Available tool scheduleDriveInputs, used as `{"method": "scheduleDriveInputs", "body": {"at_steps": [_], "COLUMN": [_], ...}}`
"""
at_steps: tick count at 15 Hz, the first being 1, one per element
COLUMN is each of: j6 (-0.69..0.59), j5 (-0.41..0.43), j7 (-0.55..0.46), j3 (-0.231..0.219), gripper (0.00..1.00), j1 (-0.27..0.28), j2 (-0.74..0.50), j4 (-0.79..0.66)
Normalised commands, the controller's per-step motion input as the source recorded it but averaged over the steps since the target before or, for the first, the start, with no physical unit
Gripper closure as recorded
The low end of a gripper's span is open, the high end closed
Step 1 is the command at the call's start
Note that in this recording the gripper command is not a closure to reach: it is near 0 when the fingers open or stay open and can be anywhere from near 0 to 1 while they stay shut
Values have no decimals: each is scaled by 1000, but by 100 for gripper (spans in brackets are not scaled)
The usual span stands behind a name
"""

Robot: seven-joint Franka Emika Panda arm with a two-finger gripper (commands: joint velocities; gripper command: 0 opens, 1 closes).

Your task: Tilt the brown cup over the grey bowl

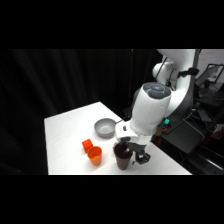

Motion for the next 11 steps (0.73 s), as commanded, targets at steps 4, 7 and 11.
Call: {"method": "scheduleDriveInputs", "body": {"at_steps": [4,7,11], "j6": [-232,-526,-680], "j5": [244,393,311], "j7": [-295,-394,-205], "j3": [115,181,108], "gripper": [0,0,0], "j1": [-158,-213,-180], "j2": [-370,-688,-522], "j4": [-44,-50,165]}}
